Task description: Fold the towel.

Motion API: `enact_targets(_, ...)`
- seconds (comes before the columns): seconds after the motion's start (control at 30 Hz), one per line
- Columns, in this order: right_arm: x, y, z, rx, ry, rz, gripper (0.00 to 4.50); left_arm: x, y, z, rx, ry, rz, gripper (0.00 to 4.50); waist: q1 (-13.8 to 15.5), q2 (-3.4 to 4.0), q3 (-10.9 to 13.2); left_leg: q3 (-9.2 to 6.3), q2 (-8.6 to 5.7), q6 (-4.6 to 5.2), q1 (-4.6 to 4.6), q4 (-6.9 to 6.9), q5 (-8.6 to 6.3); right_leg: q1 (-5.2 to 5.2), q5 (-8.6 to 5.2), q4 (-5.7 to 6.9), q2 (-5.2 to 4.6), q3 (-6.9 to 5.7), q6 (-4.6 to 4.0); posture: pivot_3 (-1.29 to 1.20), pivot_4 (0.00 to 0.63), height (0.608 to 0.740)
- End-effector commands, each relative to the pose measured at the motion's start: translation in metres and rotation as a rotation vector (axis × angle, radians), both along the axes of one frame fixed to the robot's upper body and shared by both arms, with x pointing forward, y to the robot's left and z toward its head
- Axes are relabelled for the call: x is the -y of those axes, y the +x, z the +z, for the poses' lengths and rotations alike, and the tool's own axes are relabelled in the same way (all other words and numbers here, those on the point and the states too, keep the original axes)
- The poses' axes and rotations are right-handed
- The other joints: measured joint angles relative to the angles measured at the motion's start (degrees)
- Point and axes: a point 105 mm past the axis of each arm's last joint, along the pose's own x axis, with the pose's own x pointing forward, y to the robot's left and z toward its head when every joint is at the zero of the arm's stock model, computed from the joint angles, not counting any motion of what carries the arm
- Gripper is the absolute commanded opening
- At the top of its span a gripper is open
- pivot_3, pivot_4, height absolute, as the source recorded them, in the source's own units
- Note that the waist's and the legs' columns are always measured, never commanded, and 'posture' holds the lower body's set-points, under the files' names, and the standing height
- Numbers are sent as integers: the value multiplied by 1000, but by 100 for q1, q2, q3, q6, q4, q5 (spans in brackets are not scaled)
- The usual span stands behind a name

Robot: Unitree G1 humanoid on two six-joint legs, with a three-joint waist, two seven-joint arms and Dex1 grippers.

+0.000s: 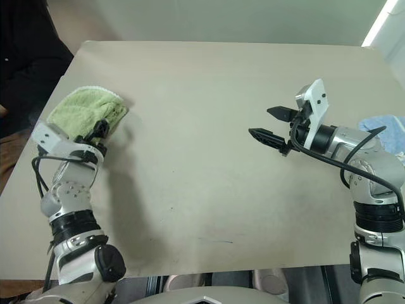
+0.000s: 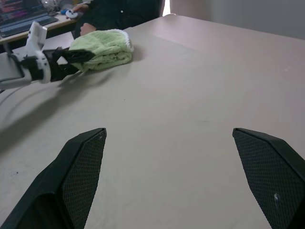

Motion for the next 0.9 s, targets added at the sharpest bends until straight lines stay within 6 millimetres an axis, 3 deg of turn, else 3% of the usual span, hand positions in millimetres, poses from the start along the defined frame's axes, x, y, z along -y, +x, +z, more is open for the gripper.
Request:
enact_targets(0.03,0,-3,13,59,9,7,4500,35,-16,17,79,60,-267,4472,-5,0,0,-1,1,-3,1,-2,-2,-1,-6,0,1,0,-11,0,150,740)
enact_targets(0.1,-1,-2,13,55,10,5,4500,46,-22,22,92,139,-358,4472,13,0,0,-5,6,-11,1,-2,-8,-1,-14,2,9,0,-24,0,150,740)
enact_targets(0.27,5,10,16,64,24,-63,4500,77,-13,60,214,386,-517,4472,86,-3,0,-40,28,-35,3,0,-19,1,0,2,52,0,-53,0,150,740)
enact_targets(0.43,27,40,7,73,-16,-275,4500,129,10,76,281,612,-704,4472,80,-3,0,-54,36,0,18,0,-31,4,26,2,63,6,-77,0,150,740)
enact_targets(0.6,39,56,-2,75,-1,-382,4500,162,40,76,313,705,-788,4472,59,-2,0,-53,49,6,17,-1,-36,-4,38,4,60,5,-74,0,150,740)
enact_targets(0.73,42,54,-2,84,10,-383,4500,166,54,73,308,754,-819,4472,-2,-2,0,-39,61,-14,13,-3,-50,-16,65,1,62,0,-27,0,150,740)
enact_targets(0.9,48,46,-11,68,8,-383,4500,162,54,69,297,757,-832,4472,-23,-1,0,-18,88,-61,3,-2,-52,-22,34,-13,74,-5,-30,0,150,740)
